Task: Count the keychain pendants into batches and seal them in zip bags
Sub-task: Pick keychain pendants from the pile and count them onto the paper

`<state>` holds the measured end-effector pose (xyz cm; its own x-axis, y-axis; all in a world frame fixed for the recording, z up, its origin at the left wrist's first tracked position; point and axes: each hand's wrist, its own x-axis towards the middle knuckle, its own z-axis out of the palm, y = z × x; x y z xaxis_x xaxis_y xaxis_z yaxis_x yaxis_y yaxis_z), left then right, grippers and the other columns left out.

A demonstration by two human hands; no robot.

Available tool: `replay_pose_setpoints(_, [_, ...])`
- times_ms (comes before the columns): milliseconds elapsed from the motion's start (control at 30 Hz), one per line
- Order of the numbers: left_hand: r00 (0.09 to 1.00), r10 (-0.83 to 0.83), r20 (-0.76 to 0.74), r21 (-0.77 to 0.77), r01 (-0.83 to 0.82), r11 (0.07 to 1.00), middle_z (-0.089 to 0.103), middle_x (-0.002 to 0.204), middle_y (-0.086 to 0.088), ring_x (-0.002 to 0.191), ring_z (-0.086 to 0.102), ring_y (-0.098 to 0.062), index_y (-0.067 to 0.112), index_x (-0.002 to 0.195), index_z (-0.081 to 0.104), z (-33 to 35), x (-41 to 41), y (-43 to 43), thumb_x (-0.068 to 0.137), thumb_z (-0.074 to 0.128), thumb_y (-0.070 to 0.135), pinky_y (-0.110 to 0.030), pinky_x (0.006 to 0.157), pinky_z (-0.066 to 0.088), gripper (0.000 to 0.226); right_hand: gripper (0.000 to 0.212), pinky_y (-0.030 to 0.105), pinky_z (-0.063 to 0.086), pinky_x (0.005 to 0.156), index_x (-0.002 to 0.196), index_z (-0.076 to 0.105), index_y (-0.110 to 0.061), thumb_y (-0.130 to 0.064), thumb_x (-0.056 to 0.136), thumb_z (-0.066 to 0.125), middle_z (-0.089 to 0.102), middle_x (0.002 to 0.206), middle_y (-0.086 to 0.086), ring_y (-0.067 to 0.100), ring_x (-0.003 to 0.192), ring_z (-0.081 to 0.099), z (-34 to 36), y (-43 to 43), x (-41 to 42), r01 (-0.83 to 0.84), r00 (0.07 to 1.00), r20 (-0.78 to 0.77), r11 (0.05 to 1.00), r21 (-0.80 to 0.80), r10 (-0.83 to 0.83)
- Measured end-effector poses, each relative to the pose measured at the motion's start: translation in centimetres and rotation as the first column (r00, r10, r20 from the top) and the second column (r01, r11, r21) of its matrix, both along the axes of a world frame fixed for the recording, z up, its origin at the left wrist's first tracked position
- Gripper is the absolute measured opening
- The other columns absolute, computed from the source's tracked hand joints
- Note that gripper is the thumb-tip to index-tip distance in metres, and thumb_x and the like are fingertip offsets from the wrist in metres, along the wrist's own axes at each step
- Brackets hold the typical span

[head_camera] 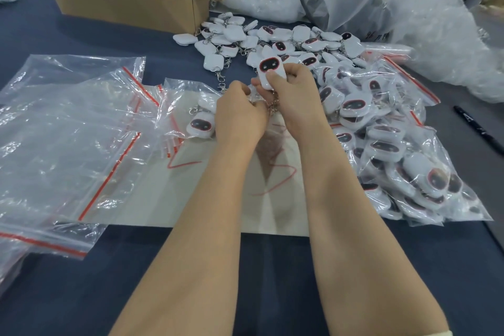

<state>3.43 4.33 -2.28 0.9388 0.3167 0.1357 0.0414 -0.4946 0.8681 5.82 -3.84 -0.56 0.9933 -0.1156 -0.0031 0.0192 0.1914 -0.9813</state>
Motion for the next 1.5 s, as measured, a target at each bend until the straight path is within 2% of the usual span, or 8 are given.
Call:
replay_pose_setpoints(133, [0.995, 0.092, 0.048, -0.198, -0.08, 0.977, 0.053, 0.082, 0.012, 0.078, 0.055, -0.01, 0.014, 0.106, 0.057, 0.8, 0.3, 0.5, 0.089, 0.055, 0.02, -0.015, 0.064, 0.037, 0.018, 0.017, 0.017, 0.043, 0.046, 0.101, 0.056, -0.006, -0.013, 0.088, 0.064, 0.063, 0.088, 0.013, 0.012, 0.056, 0.058, 1.5, -0.9, -0.2, -0.008, 1.0, -0.002, 0.841, -0.542, 0.008])
replay_pose_setpoints(333, [0.976, 0.069, 0.207, -0.11, -0.047, 0.993, 0.057, 0.082, 0.01, 0.083, 0.054, -0.014, 0.013, 0.104, 0.058, 2.9, -0.4, 0.2, 0.087, 0.053, 0.015, -0.021, 0.071, 0.038, 0.018, 0.029, 0.023, 0.052, 0.053, 0.057, 0.058, -0.01, -0.006, 0.086, 0.059, 0.056, 0.044, 0.002, 0.016, 0.044, 0.055, 3.2, -1.1, -1.3, -0.156, 0.987, -0.091, 0.612, -0.775, 0.135])
replay_pose_setpoints(533, [0.981, -0.015, 0.191, 0.093, -0.003, 0.996, 0.063, 0.101, -0.002, 0.094, 0.055, -0.02, 0.014, 0.108, 0.059, 4.6, -0.4, 0.9, 0.086, 0.052, 0.018, -0.026, 0.077, 0.042, 0.023, 0.028, 0.034, 0.041, 0.066, 0.086, 0.059, -0.005, 0.008, 0.096, 0.037, 0.053, 0.081, 0.014, 0.023, 0.069, 0.048, 2.2, 0.0, -1.7, -0.448, 0.891, -0.139, 0.886, -0.121, 0.431])
replay_pose_setpoints(700, [0.995, -0.017, 0.093, 0.09, 0.008, 0.996, 0.061, 0.099, -0.002, 0.093, 0.056, -0.021, 0.015, 0.102, 0.058, 4.0, -0.2, 1.3, 0.086, 0.053, 0.02, -0.027, 0.075, 0.042, 0.018, 0.022, 0.034, 0.045, 0.068, 0.091, 0.064, 0.0, 0.008, 0.088, 0.044, 0.055, 0.072, 0.012, 0.02, 0.067, 0.051, 1.9, -0.3, -0.9, -0.344, 0.934, -0.156, 0.685, -0.642, 0.322])
replay_pose_setpoints(867, [0.998, -0.036, -0.045, 0.092, 0.04, 0.995, 0.062, 0.109, -0.008, 0.096, 0.06, -0.027, 0.01, 0.108, 0.058, 1.9, 0.1, 1.5, 0.09, 0.051, 0.02, -0.028, 0.076, 0.045, 0.022, 0.025, 0.026, 0.046, 0.088, 0.098, 0.068, -0.014, -0.007, 0.09, 0.045, 0.069, 0.1, 0.005, 0.018, 0.094, 0.062, 1.6, 1.1, 1.5, 0.244, 0.968, 0.206, 0.733, -0.635, -0.144])
replay_pose_setpoints(1067, [0.946, 0.294, 0.139, -0.133, -0.276, 0.952, 0.057, 0.088, 0.006, 0.083, 0.051, -0.013, 0.014, 0.094, 0.06, 3.3, 0.5, 5.3, 0.088, 0.05, 0.017, -0.015, 0.064, 0.032, 0.012, 0.033, 0.022, 0.04, 0.094, 0.109, 0.069, -0.011, -0.004, 0.091, 0.042, 0.066, 0.119, 0.004, 0.018, 0.112, 0.056, -0.1, 5.4, 3.8, 0.113, 0.988, 0.153, 0.736, -0.668, -0.014])
replay_pose_setpoints(1200, [0.948, 0.297, 0.116, -0.198, -0.271, 0.942, 0.049, 0.074, 0.014, 0.077, 0.05, -0.009, 0.017, 0.089, 0.054, 3.1, 0.5, 5.1, 0.089, 0.052, 0.02, -0.014, 0.059, 0.033, 0.004, 0.034, 0.045, 0.018, 0.117, 0.129, 0.057, -0.022, -0.029, 0.098, 0.045, 0.037, 0.15, 0.007, 0.029, 0.143, 0.025, -2.3, 7.5, 5.5, -0.014, 0.985, 0.044, 0.323, -0.946, 0.17])
replay_pose_setpoints(1500, [0.957, 0.275, 0.091, -0.283, -0.24, 0.929, 0.06, 0.084, 0.005, 0.083, 0.058, -0.013, 0.013, 0.101, 0.058, 2.7, 0.7, 4.3, 0.089, 0.053, 0.021, -0.023, 0.07, 0.043, 0.015, 0.049, 0.062, -0.004, 0.113, 0.147, 0.031, -0.028, -0.033, 0.099, 0.04, 0.022, 0.158, 0.001, 0.031, 0.148, -0.001, -2.5, 8.1, 7.0, -0.163, 0.97, -0.139, 0.113, -0.98, 0.198])
